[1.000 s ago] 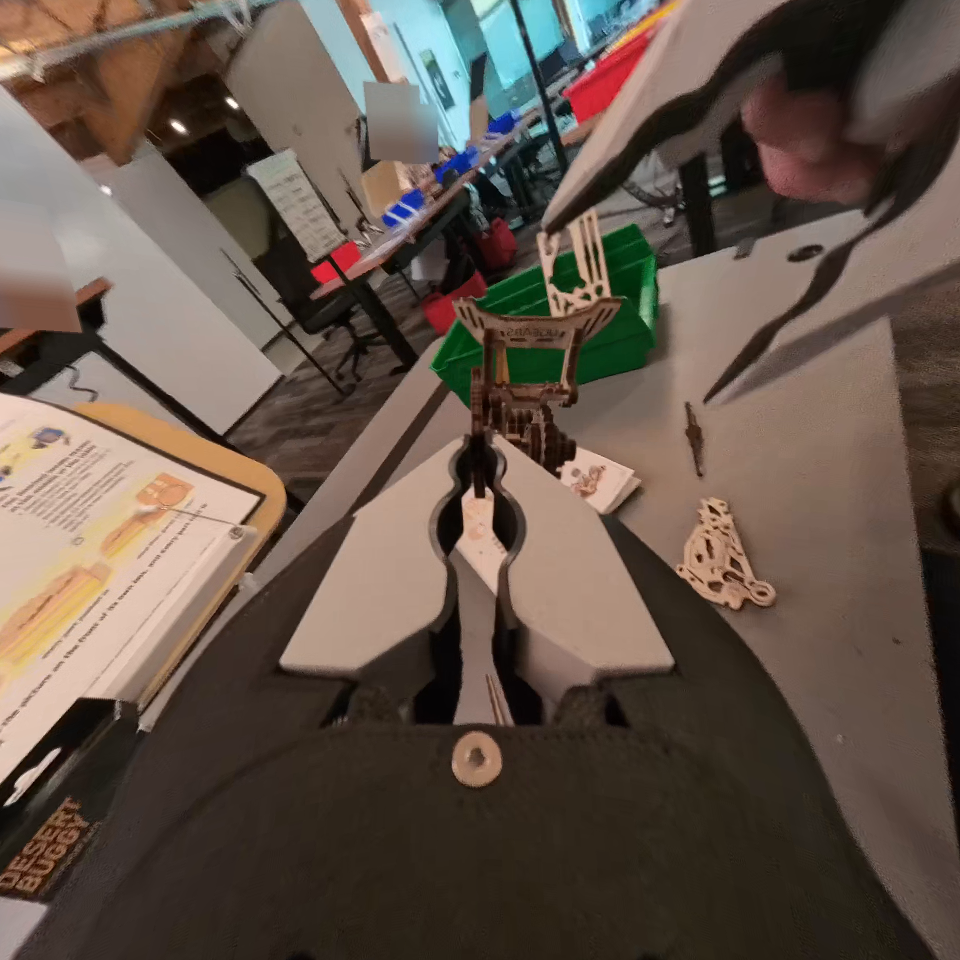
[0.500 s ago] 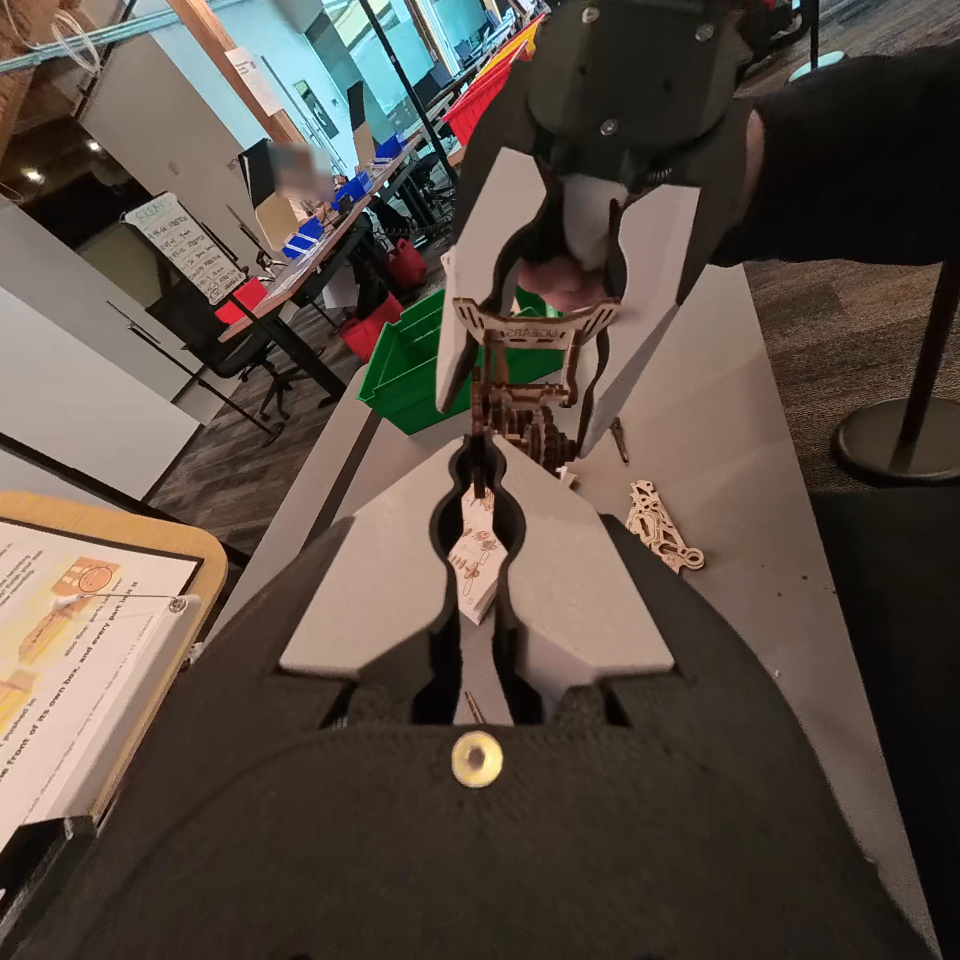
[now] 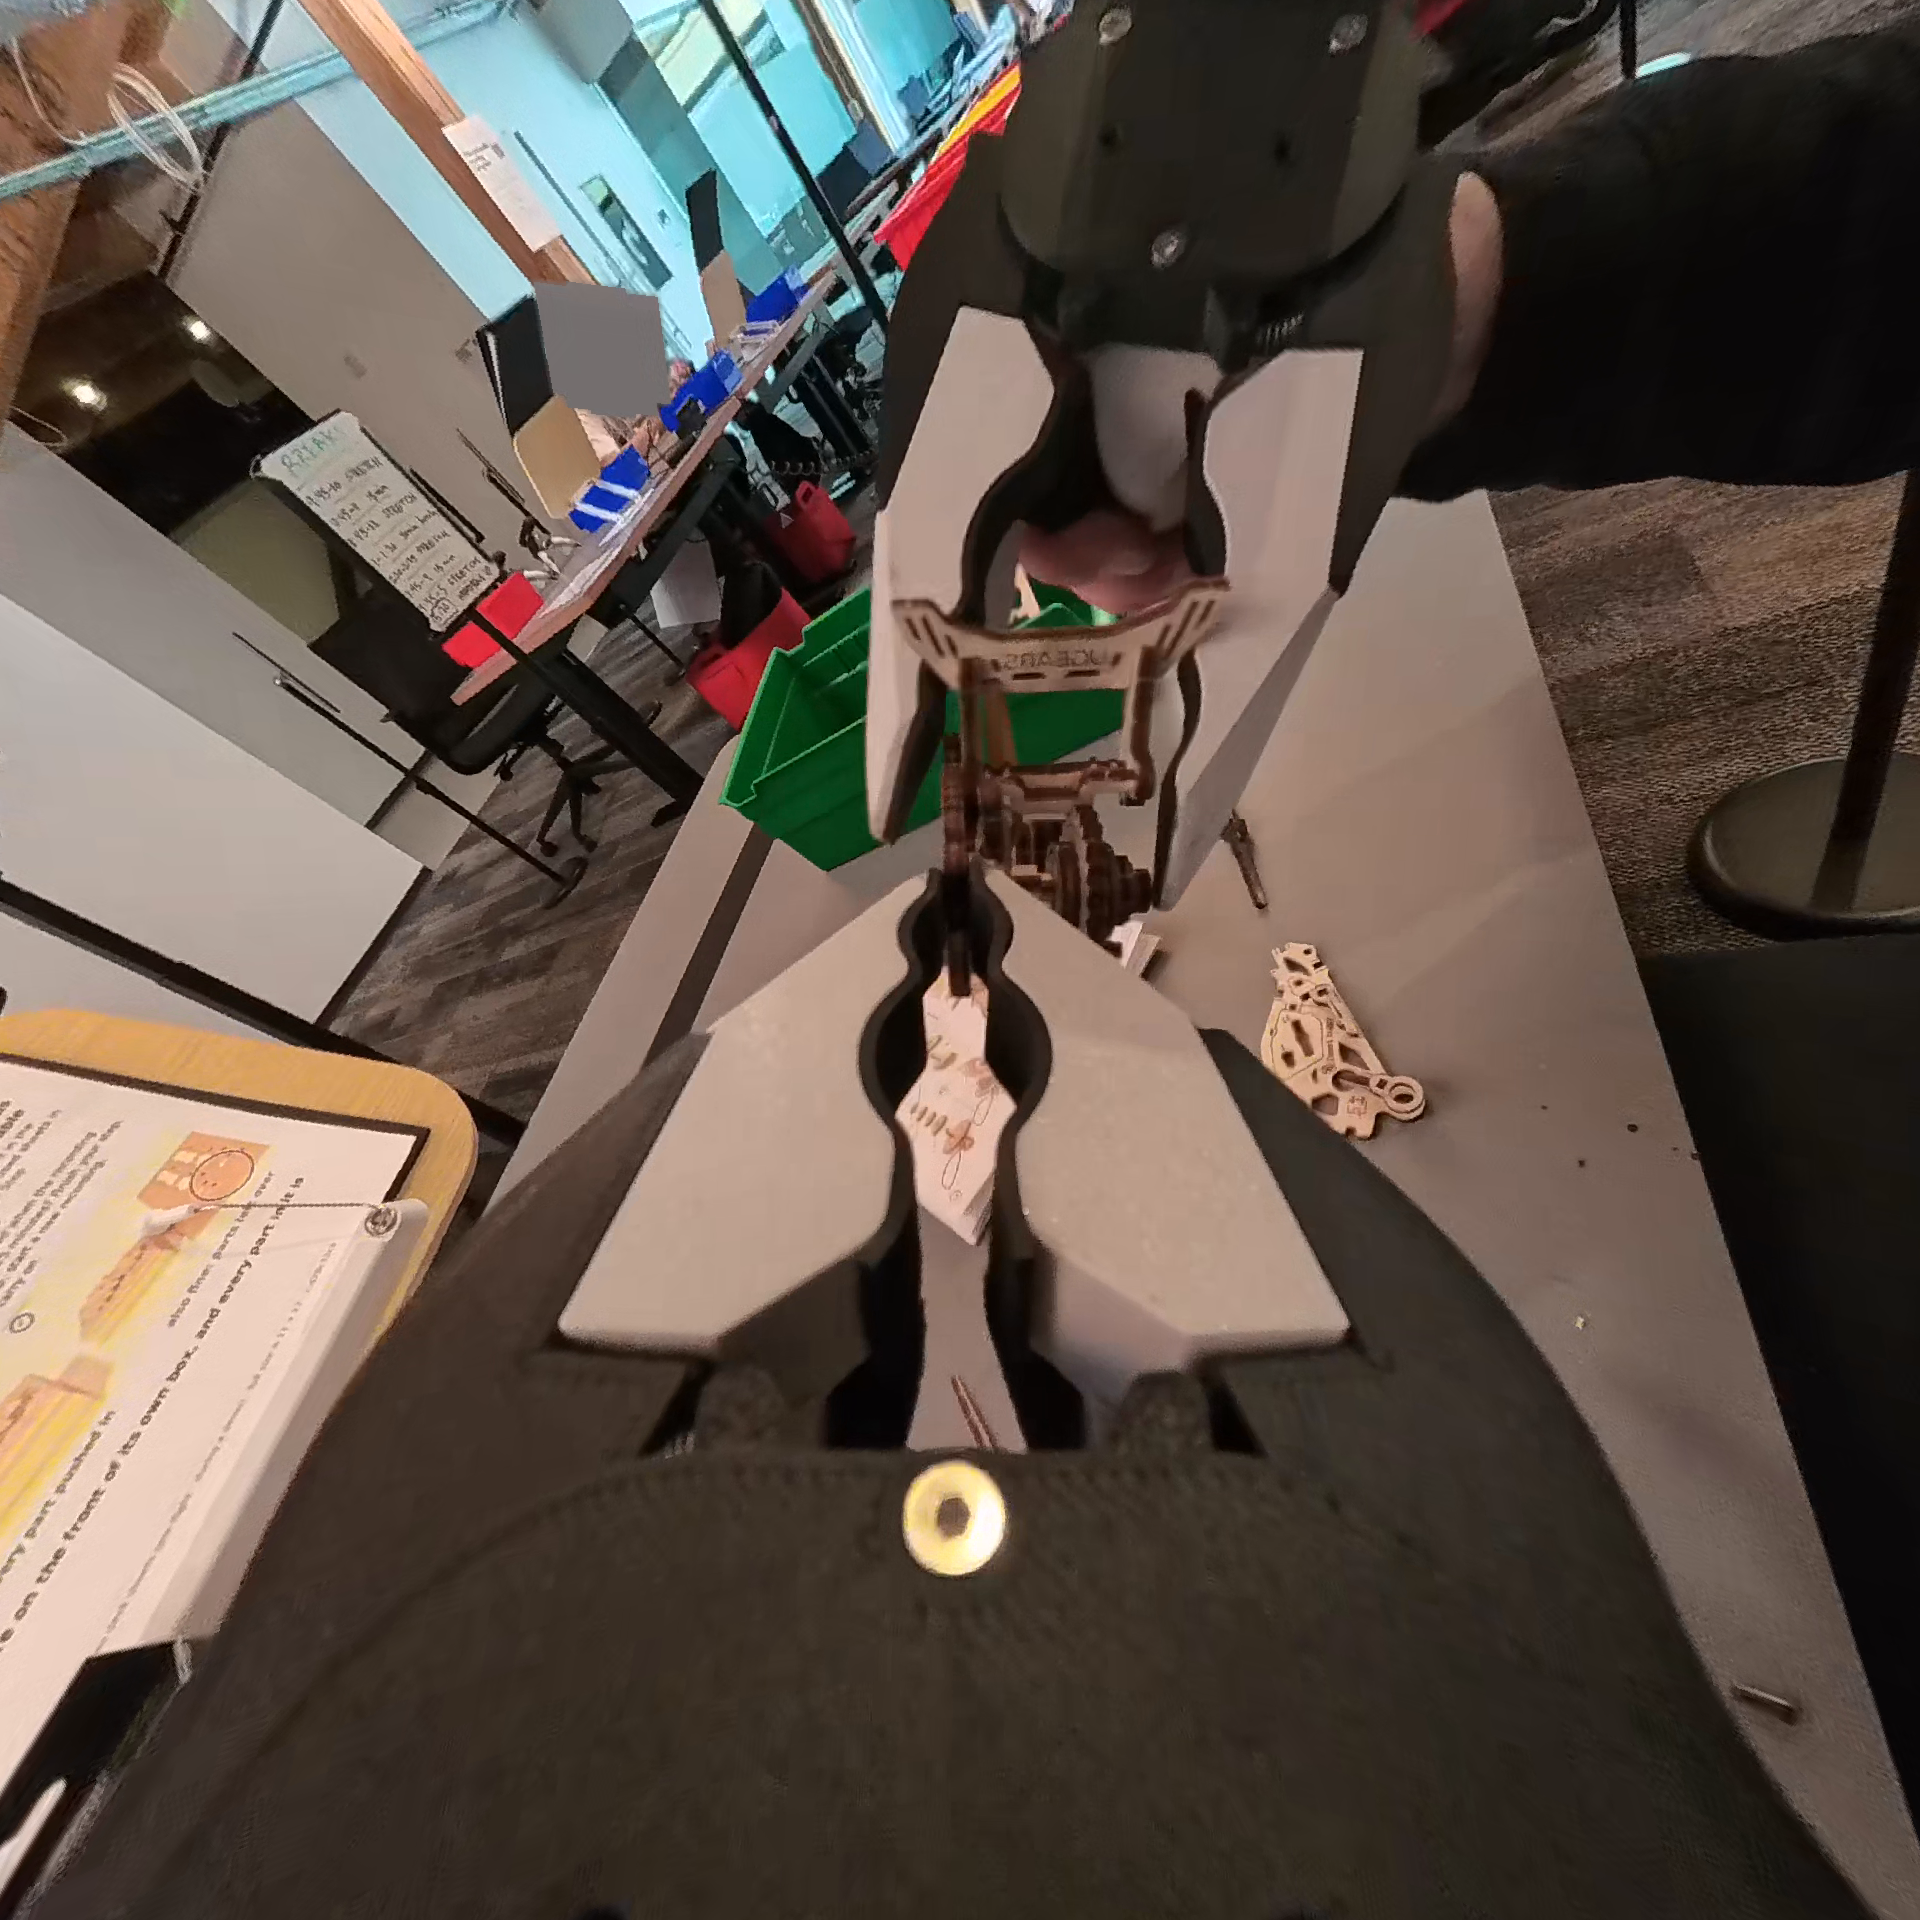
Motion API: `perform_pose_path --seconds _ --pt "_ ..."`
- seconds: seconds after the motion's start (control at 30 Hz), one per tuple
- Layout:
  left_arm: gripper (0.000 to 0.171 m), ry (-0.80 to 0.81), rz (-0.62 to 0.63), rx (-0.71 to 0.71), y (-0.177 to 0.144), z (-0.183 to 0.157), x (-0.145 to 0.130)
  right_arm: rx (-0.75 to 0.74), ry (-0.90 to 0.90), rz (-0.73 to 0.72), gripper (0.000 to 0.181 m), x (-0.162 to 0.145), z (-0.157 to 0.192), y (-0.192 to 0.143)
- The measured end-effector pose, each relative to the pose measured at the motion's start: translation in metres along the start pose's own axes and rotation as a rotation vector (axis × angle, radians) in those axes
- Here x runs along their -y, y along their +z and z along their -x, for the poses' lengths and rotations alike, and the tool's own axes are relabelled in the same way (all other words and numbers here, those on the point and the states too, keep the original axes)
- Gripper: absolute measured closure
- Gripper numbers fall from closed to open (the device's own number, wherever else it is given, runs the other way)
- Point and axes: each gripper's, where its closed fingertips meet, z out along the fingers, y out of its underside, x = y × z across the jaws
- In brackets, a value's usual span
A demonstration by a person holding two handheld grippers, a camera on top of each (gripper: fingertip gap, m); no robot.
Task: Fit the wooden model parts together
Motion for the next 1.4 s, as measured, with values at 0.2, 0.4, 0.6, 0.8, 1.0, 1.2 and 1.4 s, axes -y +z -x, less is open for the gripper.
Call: perform_pose_path --seconds 0.2,0.4,0.6,0.8,1.0,1.2,1.4 --pt "0.171 0.012 -0.021 -0.028 -0.002 -0.004 0.004 0.021 -0.015 -0.017 0.131 0.004 0.005 -0.003" --pt "0.171 0.020 -0.011 -0.012 -0.002 -0.003 0.005 0.030 -0.014 0.000 0.132 0.003 0.005 -0.004" --pt "0.171 0.005 0.040 0.019 0.004 0.001 -0.004 -0.010 0.006 0.039 0.128 -0.005 0.001 0.001" --pt "0.171 0.054 0.049 0.072 -0.001 0.008 -0.006 -0.018 0.194 -0.100 0.125 0.007 -0.007 -0.023" --pt "0.171 0.070 0.139 0.178 -0.004 0.023 -0.014 -0.034 0.261 -0.057 0.124 0.013 -0.003 -0.019" --pt "0.171 0.049 0.177 0.208 0.000 0.024 -0.012 -0.344 0.246 0.036 0.129 0.018 -0.030 -0.028" --pt "0.171 0.071 0.196 0.239 0.003 0.021 -0.006 -0.537 0.244 0.163 0.130 -0.003 -0.050 -0.024"
